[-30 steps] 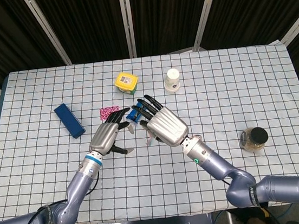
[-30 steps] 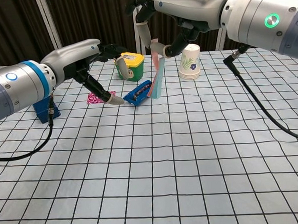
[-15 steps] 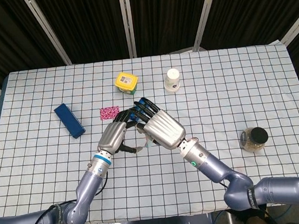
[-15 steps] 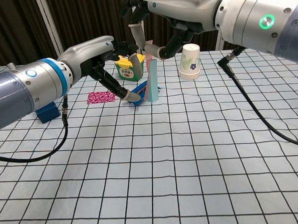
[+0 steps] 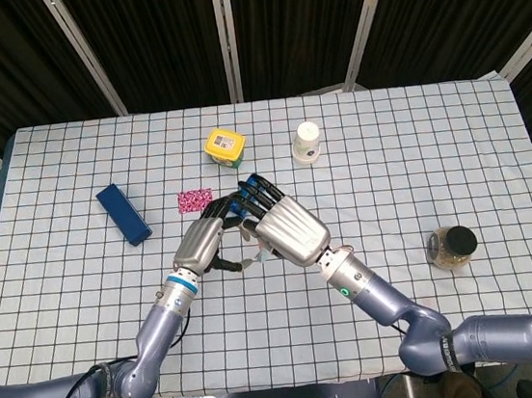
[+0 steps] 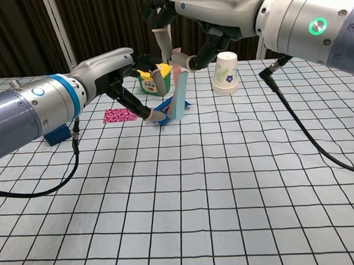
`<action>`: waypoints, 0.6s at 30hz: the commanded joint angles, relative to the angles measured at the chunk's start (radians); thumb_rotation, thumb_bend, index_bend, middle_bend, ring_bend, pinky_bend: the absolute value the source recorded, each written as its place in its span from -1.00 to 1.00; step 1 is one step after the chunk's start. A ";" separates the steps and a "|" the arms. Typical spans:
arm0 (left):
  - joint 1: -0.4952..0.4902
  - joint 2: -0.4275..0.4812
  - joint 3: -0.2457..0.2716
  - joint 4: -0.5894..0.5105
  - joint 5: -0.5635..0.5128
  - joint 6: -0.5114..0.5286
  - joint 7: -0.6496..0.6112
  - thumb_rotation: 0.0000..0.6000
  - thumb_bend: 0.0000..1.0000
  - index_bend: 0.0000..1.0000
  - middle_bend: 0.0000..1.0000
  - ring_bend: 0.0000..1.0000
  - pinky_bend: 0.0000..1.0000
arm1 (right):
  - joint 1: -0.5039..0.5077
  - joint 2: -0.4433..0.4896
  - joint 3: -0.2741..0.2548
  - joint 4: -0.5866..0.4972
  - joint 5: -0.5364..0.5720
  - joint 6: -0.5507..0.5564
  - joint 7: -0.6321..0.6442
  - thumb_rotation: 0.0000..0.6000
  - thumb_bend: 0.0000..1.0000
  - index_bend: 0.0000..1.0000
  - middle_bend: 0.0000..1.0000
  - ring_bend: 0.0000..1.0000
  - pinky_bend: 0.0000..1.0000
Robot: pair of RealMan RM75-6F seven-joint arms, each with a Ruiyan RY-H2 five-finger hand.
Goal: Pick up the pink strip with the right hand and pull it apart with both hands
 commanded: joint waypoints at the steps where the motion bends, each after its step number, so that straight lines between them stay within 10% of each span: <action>1: -0.002 -0.003 -0.001 -0.004 -0.005 0.000 -0.005 1.00 -0.62 0.06 -1.00 -1.00 -1.00 | 0.002 -0.002 -0.002 0.000 -0.002 0.000 0.001 1.00 -0.11 0.49 -0.74 -1.00 -1.00; 18: -0.009 -0.052 0.003 0.001 -0.011 0.019 -0.034 1.00 -0.50 0.14 -1.00 -1.00 -1.00 | 0.008 0.001 0.000 -0.014 -0.006 0.003 -0.008 1.00 -0.11 0.50 -0.73 -1.00 -1.00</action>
